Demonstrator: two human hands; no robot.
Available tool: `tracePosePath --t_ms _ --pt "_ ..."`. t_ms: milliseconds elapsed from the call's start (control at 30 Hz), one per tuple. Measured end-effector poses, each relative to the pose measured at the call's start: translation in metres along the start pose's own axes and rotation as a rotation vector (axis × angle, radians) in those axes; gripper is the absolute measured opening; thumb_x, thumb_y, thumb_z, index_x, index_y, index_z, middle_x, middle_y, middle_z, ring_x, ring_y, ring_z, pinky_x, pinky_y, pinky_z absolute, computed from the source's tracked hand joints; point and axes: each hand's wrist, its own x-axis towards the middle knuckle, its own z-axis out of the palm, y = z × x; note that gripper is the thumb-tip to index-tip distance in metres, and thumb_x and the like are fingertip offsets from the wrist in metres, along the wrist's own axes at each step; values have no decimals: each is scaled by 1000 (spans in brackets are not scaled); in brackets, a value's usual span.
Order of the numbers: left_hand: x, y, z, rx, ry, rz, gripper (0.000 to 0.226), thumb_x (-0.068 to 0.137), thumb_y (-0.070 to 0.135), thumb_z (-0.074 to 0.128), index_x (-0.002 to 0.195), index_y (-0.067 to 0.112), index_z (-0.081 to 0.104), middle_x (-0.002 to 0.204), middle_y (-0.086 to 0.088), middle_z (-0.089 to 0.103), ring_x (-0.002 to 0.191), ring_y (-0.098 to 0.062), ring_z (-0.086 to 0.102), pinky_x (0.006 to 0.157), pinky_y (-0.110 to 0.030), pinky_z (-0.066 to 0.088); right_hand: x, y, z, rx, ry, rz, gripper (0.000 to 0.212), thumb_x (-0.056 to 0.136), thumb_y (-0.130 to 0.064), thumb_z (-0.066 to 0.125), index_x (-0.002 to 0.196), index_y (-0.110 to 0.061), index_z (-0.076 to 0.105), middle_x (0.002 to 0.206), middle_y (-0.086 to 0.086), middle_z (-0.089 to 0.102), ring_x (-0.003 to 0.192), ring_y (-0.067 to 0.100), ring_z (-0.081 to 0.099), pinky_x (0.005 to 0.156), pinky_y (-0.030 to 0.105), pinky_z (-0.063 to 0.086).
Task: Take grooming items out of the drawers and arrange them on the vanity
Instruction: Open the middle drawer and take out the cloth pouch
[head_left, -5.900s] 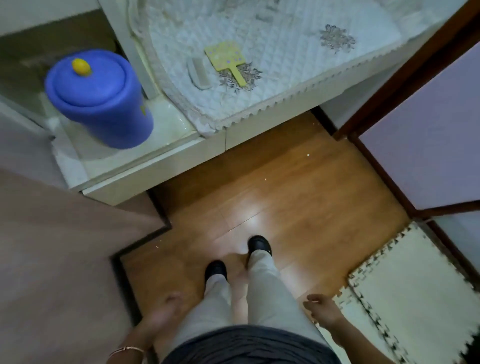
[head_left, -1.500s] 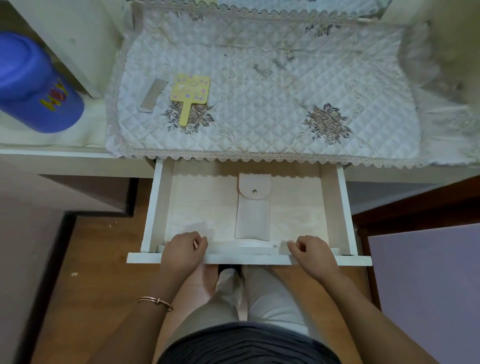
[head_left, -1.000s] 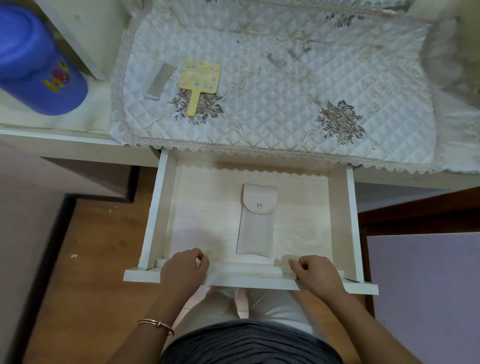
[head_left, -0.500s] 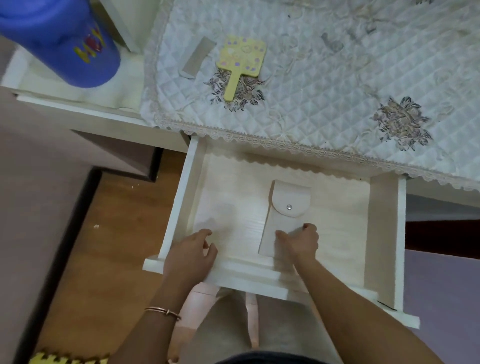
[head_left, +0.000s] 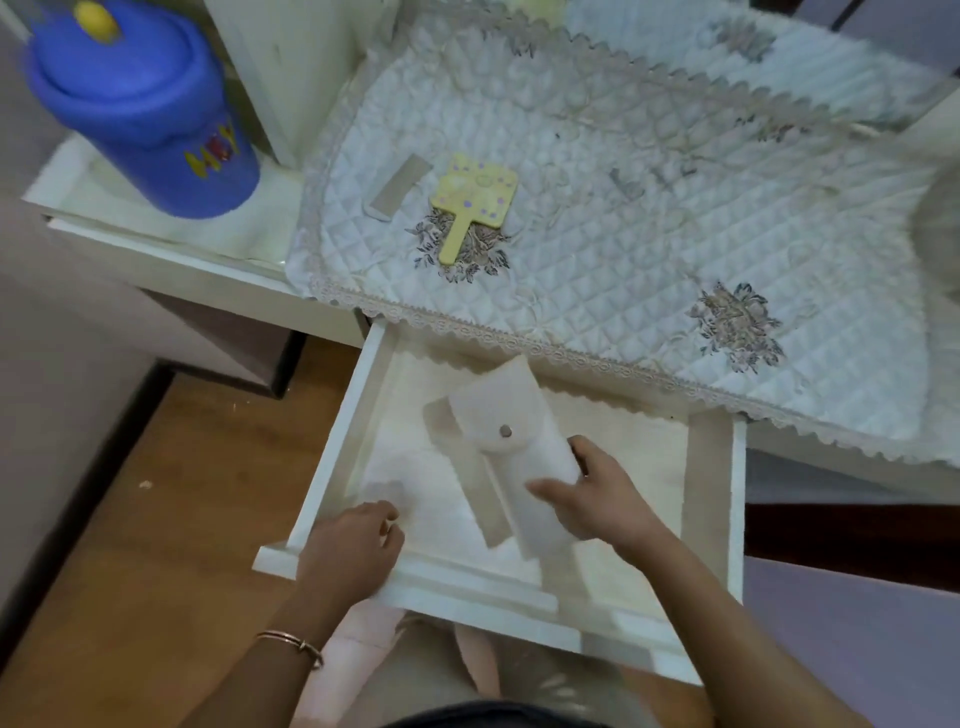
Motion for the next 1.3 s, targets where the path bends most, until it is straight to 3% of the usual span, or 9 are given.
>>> tracePosePath --t_ms 100,233,333,533,667,900,1033,1200,1300 --pt "0 3 -1 6 -4 -11 28 90 32 44 112 23 59 107 5 69 94 -15 63 85 -28 50 12 -34 -24 230 84 -119 21 77 -13 72 91 -17 57 86 -4 64 77 14 61 57 18 49" --pt "1 6 -3 7 37 -27 27 89 31 47 109 22 63 105 4 70 94 -15 63 87 -28 49 67 -75 -48 391 317 -167 29 78 -19 69 102 -9 55 102 9 65 89 24 63 75 38 54" --pt "1 10 -6 40 24 -59 30 90 31 45 114 24 60 113 5 67 102 -15 60 93 -28 44 113 -101 -65 427 414 -183 41 83 -18 64 117 1 51 118 17 61 101 28 61 85 37 51" --pt "2 12 -4 64 2 -105 33 90 30 43 120 23 56 122 4 62 114 -17 53 101 -31 36 156 -106 -65 76 463 -144 75 82 -20 62 143 -7 20 146 16 32 133 31 35 110 40 33" --pt "4 10 -3 78 -18 -99 33 90 31 42 119 23 57 121 3 63 114 -18 53 101 -32 35 152 -83 -48 -229 467 -201 70 84 -27 61 141 -9 25 150 19 19 137 36 19 111 40 22" --pt "3 4 -1 49 -32 -63 31 91 34 40 114 26 59 112 7 67 101 -13 60 95 -29 45 160 -87 -55 -370 456 -157 63 83 -36 58 136 -13 31 149 16 25 133 39 23 107 53 30" --pt "1 3 1 39 9 10 31 92 34 40 115 25 59 112 7 68 100 -12 62 94 -28 45 115 -62 -49 -312 601 -356 55 84 -25 59 133 -8 43 142 16 39 129 34 34 106 43 30" --pt "-8 -5 6 49 51 174 49 84 45 29 101 20 68 96 4 73 88 -16 66 85 -33 49 2 34 -6 -358 225 -229 29 86 -19 61 114 -9 62 111 8 67 105 23 60 86 25 40" --pt "-12 -6 4 91 -62 265 56 85 54 21 110 25 61 103 8 69 95 -13 62 96 -33 43 -55 93 10 -407 147 -32 30 84 -27 64 111 -13 65 111 4 68 105 20 60 90 24 41"
